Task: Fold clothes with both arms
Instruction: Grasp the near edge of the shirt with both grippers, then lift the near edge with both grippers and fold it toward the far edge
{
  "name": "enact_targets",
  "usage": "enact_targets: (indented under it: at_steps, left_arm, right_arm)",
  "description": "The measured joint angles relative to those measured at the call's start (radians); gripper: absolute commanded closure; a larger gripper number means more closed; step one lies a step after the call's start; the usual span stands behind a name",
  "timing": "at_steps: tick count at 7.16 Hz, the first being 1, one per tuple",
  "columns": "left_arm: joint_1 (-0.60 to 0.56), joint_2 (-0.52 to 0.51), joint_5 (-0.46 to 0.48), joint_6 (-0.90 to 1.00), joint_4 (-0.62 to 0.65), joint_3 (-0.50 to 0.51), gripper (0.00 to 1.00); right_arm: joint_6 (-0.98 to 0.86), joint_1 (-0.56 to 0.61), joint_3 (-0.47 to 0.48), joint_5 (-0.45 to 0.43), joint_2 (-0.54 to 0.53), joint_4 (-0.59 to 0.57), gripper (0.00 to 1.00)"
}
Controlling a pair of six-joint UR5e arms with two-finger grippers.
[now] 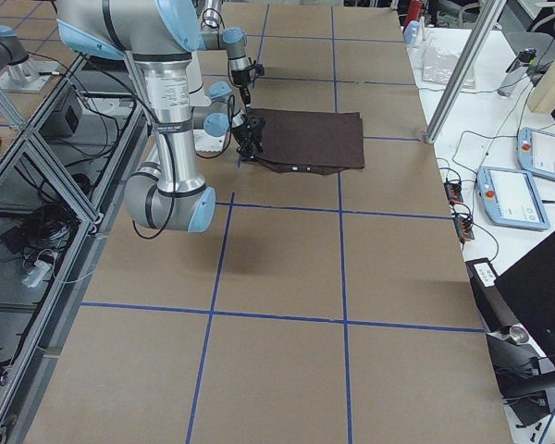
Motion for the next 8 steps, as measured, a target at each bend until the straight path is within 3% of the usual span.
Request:
enact_targets:
  at_steps: [5,7,8]
  left_arm:
    - [-0.002,0.001,-0.002,0.002,0.001,-0.014,1.0]
    - [-0.01,0.02,-0.012,0.011,0.083,-0.134,1.0]
    - [-0.012,0.023,-0.03,0.011,0.203,-0.256,1.0]
  right_arm:
    - [0.001,0.001,0.015,-0.001,-0.004,-0.001,1.0]
    - [-0.002,0.006,0.072,0.001,-0.011,-0.008,1.0]
    - [-0.002,0.007,0.136,0.003,-0.02,-0.031,1.0]
